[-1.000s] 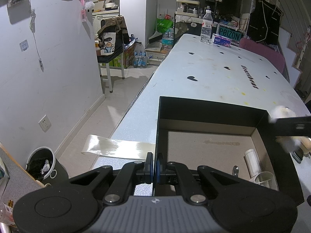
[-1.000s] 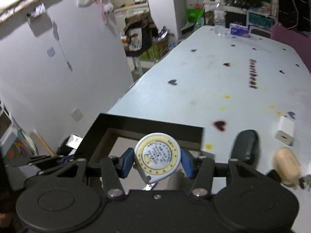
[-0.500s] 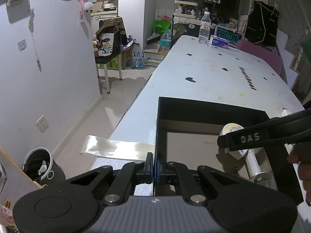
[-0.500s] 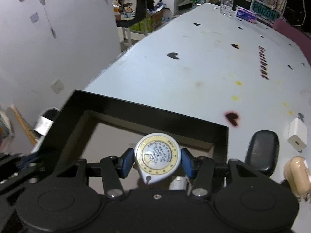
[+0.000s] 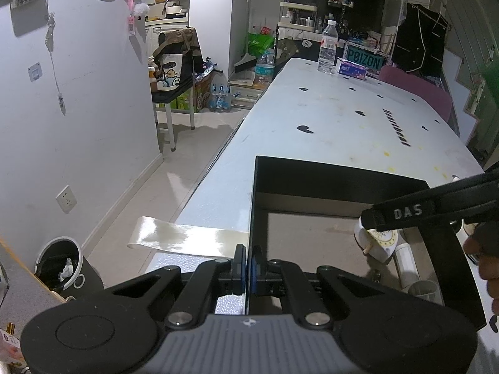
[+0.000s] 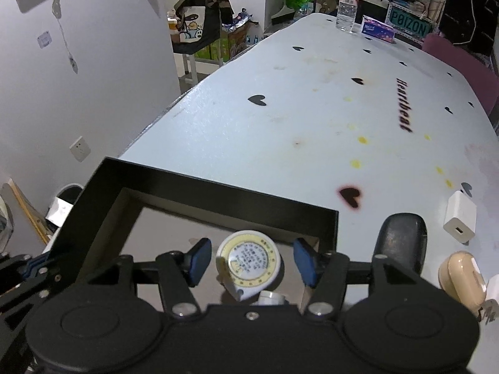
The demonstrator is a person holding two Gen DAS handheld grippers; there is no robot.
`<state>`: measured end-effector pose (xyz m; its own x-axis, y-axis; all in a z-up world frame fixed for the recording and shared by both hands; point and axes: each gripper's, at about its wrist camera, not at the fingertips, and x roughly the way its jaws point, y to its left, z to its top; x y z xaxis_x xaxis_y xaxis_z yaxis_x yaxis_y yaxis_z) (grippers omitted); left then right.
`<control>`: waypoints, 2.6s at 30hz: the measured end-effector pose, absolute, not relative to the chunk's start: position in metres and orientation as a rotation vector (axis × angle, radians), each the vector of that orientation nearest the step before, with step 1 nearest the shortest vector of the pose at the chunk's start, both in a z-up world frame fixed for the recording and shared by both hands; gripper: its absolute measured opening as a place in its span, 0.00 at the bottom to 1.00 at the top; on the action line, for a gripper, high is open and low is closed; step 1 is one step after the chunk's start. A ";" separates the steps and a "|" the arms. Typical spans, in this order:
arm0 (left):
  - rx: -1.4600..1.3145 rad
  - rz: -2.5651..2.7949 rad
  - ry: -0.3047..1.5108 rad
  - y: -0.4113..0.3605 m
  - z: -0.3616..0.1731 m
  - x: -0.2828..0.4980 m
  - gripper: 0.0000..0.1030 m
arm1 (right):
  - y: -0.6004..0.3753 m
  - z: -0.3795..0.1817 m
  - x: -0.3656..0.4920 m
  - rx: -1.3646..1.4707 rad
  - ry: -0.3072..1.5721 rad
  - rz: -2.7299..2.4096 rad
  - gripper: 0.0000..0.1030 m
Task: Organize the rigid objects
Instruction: 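Carry the tape measure into the black box and open the right gripper, then move the right gripper to the beige earbud case and grasp it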
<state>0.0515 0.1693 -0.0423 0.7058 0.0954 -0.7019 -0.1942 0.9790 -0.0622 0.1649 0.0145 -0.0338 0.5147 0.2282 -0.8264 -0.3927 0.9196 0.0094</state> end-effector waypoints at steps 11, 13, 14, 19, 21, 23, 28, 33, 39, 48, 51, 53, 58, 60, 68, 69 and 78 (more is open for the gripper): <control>-0.136 0.164 0.772 0.170 -0.042 0.051 0.03 | -0.016 0.005 0.130 -0.133 0.895 0.413 0.68; -0.138 0.166 0.773 0.171 -0.043 0.051 0.03 | -0.022 0.013 0.122 -0.126 0.883 0.415 0.73; -0.139 0.167 0.774 0.170 -0.042 0.052 0.03 | -0.024 0.016 0.119 -0.124 0.877 0.415 0.75; -0.137 0.174 0.777 0.167 -0.042 0.054 0.03 | -0.036 0.030 0.103 -0.125 0.845 0.414 0.85; -0.136 0.176 0.779 0.166 -0.042 0.055 0.03 | -0.041 0.035 0.097 -0.121 0.835 0.413 0.89; -0.135 0.178 0.780 0.165 -0.041 0.055 0.03 | -0.046 0.038 0.092 -0.118 0.832 0.414 0.95; -0.136 0.177 0.780 0.165 -0.041 0.055 0.03 | -0.059 0.046 0.084 -0.120 0.821 0.410 1.00; -0.133 0.177 0.780 0.165 -0.041 0.055 0.03 | -0.070 0.050 0.078 -0.126 0.798 0.399 1.00; -0.130 0.177 0.781 0.165 -0.042 0.055 0.03 | -0.090 0.045 0.085 -0.040 0.795 0.437 1.00; -0.119 0.176 0.780 0.164 -0.042 0.055 0.03 | -0.144 0.031 0.105 0.087 0.735 0.279 1.00; -0.115 0.175 0.780 0.164 -0.042 0.055 0.03 | -0.160 0.029 0.111 0.116 0.705 0.219 1.00; -0.112 0.174 0.780 0.164 -0.042 0.055 0.03 | -0.169 0.027 0.114 0.112 0.681 0.184 1.00; -0.098 0.170 0.781 0.162 -0.042 0.055 0.03 | -0.190 0.019 0.120 0.118 0.650 0.127 1.00; -0.081 0.169 0.781 0.160 -0.042 0.055 0.02 | -0.197 0.014 0.125 0.107 0.665 0.099 1.00; -0.025 0.168 0.782 0.153 -0.042 0.054 0.02 | -0.236 -0.015 0.154 0.178 0.791 0.041 0.80; -0.024 0.168 0.782 0.153 -0.042 0.054 0.02 | -0.237 -0.019 0.158 0.173 0.800 0.056 0.77; -0.025 0.168 0.782 0.153 -0.042 0.054 0.02 | -0.210 -0.039 0.180 -0.051 0.849 0.268 0.67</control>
